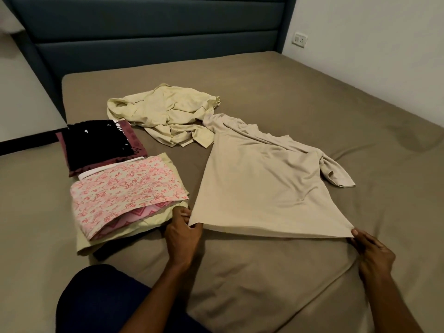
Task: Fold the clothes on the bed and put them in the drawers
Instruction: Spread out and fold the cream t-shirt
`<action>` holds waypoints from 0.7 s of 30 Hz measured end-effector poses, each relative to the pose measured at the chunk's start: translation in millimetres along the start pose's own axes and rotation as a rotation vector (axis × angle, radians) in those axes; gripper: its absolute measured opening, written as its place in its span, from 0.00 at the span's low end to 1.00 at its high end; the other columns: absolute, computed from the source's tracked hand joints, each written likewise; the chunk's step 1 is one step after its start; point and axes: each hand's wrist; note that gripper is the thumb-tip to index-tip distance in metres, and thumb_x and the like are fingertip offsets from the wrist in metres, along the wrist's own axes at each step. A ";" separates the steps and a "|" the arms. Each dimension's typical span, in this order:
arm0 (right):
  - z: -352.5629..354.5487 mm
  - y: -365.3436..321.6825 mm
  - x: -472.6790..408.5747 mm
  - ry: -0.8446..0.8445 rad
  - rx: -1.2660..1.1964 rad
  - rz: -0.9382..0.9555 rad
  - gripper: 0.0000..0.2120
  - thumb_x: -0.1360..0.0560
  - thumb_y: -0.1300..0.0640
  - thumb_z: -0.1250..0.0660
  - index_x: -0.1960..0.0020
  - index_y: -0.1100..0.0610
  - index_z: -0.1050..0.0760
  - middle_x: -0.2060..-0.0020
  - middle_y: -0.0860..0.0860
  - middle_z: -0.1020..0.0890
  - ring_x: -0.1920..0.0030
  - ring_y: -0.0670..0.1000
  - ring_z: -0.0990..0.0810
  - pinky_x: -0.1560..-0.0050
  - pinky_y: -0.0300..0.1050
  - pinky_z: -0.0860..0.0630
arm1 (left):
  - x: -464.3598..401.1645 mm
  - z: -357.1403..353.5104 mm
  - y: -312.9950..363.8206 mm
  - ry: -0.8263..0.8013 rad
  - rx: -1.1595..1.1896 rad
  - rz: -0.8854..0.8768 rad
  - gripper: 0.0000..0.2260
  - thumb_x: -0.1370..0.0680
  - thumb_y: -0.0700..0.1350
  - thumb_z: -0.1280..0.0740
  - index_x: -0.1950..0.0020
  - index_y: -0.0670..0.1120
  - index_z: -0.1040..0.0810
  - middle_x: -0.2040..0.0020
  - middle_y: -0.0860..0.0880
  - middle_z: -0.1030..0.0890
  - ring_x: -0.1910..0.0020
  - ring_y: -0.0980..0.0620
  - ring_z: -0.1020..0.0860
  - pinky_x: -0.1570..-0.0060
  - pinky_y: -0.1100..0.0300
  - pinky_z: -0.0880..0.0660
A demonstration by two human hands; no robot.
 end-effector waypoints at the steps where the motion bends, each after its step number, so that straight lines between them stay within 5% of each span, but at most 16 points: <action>1: 1.1 -0.1 1.2 -0.023 0.009 0.000 0.20 0.37 0.62 0.19 0.46 0.62 0.16 0.52 0.54 0.12 0.50 0.53 0.14 0.50 0.37 0.17 | 0.6 -1.8 -2.0 -0.015 0.033 0.002 0.14 0.26 0.39 0.25 0.46 0.51 0.25 0.52 0.52 0.19 0.54 0.51 0.20 0.52 0.57 0.23; 4: 8.9 5.6 0.1 -0.093 0.085 0.022 0.21 0.30 0.71 0.24 0.37 0.63 0.18 0.42 0.59 0.15 0.54 0.45 0.14 0.51 0.34 0.18 | 2.9 -5.3 -3.2 -0.056 0.189 0.014 0.17 0.28 0.33 0.29 0.47 0.54 0.18 0.49 0.57 0.16 0.50 0.53 0.18 0.48 0.53 0.19; 7: 10.8 8.4 -1.4 -0.116 0.140 0.055 0.23 0.30 0.75 0.27 0.36 0.65 0.20 0.40 0.64 0.18 0.57 0.42 0.15 0.51 0.34 0.18 | 1.7 -9.4 -7.1 -0.064 0.320 0.096 0.14 0.26 0.34 0.27 0.51 0.55 0.14 0.51 0.55 0.14 0.53 0.54 0.16 0.56 0.58 0.17; 12: 8.8 12.3 -4.8 -0.086 0.174 0.080 0.23 0.33 0.71 0.22 0.39 0.65 0.18 0.43 0.65 0.16 0.53 0.51 0.15 0.44 0.43 0.18 | 0.3 -9.1 -15.3 0.095 0.236 -0.001 0.15 0.25 0.31 0.29 0.45 0.48 0.13 0.49 0.52 0.14 0.52 0.52 0.17 0.44 0.53 0.20; 16: 8.1 10.8 -3.7 -0.075 0.182 0.081 0.22 0.33 0.70 0.22 0.40 0.63 0.17 0.46 0.62 0.14 0.50 0.53 0.15 0.43 0.44 0.18 | -0.4 -3.2 -14.7 0.140 0.238 0.045 0.15 0.23 0.34 0.30 0.42 0.50 0.13 0.50 0.52 0.14 0.53 0.51 0.17 0.47 0.54 0.20; 21: 8.3 8.7 -1.0 -0.118 0.170 0.068 0.25 0.35 0.69 0.21 0.38 0.63 0.17 0.52 0.53 0.13 0.55 0.47 0.15 0.47 0.38 0.18 | -3.7 -4.8 -14.5 0.074 0.624 0.239 0.12 0.20 0.35 0.30 0.43 0.49 0.13 0.53 0.51 0.13 0.58 0.48 0.14 0.54 0.52 0.16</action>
Point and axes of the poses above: each hand's wrist, its own x-axis away from the middle knuckle, its own z-axis out of the back of the hand, y = z × x
